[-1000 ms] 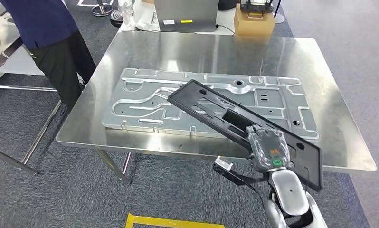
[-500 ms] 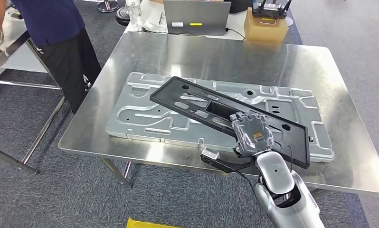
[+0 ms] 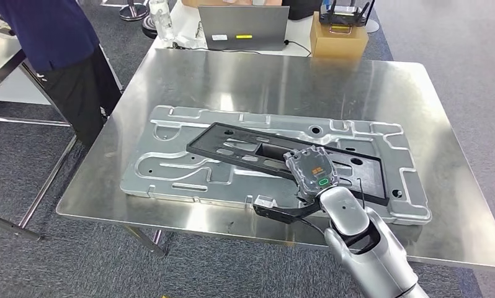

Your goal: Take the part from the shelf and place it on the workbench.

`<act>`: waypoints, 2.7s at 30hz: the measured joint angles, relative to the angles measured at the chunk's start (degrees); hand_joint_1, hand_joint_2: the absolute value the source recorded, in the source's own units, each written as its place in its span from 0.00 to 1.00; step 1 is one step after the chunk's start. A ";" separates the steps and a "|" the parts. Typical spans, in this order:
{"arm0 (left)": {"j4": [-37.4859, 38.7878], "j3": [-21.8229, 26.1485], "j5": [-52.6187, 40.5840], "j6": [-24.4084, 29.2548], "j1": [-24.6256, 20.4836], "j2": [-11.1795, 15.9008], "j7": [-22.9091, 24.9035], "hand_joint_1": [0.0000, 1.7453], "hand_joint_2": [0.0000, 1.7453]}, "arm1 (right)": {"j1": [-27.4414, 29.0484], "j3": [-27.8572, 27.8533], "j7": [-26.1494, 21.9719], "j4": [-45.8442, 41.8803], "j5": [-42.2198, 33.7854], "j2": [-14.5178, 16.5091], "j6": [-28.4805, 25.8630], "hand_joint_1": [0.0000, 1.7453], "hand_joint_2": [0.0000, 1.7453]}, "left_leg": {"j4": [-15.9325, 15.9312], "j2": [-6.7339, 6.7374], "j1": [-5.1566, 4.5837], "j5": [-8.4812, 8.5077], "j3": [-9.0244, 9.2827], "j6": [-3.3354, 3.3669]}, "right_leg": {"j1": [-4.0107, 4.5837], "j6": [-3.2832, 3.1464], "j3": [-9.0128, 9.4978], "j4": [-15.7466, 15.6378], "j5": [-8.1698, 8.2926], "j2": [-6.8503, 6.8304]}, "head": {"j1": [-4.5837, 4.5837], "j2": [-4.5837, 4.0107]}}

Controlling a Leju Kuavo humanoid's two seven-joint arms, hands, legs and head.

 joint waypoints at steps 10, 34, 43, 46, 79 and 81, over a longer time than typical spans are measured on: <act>-0.23 0.00 -0.28 0.10 -0.50 0.21 0.32 0.00 1.00 | -1.89 3.04 -1.75 5.34 -1.99 -0.22 0.82 1.00 1.00 | -4.39 0.15 0.21 -1.46 3.39 1.99 | -0.41 2.56 -8.93 15.03 -5.82 -0.01 | 0.04 0.00; -0.51 0.00 -0.13 -0.34 -0.57 0.41 0.14 0.00 0.50 | -2.35 6.02 -1.93 9.23 -3.13 -0.15 0.59 0.00 0.00 | -3.97 -0.05 -0.13 -1.98 3.87 0.41 | 0.05 1.15 -2.43 -0.42 2.72 0.08 | -0.02 0.00; -0.51 0.02 0.36 -0.81 -0.35 0.48 -0.37 0.00 0.00 | -0.84 6.09 -1.85 10.56 -4.04 -0.93 -0.15 0.00 0.00 | -4.63 0.06 0.20 -1.70 4.38 1.82 | -0.38 2.69 -8.99 12.50 -1.67 -0.06 | 0.00 0.00; -0.54 0.02 0.51 -0.91 -0.37 0.46 -0.29 0.00 0.00 | -0.86 6.07 -1.87 10.71 -4.23 -1.05 -0.28 0.00 0.00 | -4.30 -0.01 -0.01 -2.26 4.72 1.22 | -0.14 1.97 -3.89 1.63 3.10 -0.10 | -0.01 0.00; -0.84 0.13 2.42 -2.68 -0.47 0.61 -0.36 0.00 0.00 | -0.94 6.71 -2.11 13.06 -4.37 -1.04 0.12 0.00 0.00 | -3.91 0.22 -0.24 3.29 -0.70 0.56 | 0.41 1.16 2.92 -0.91 -1.32 -0.15 | -0.05 0.00; -0.84 0.13 2.42 -2.67 -0.39 0.65 -0.36 0.00 0.00 | -1.00 6.78 -2.11 13.10 -4.38 -1.03 0.13 0.00 0.00 | -3.77 0.15 -0.15 3.16 -1.14 -0.13 | 0.16 0.31 2.26 -1.31 -0.40 -0.32 | -0.03 0.00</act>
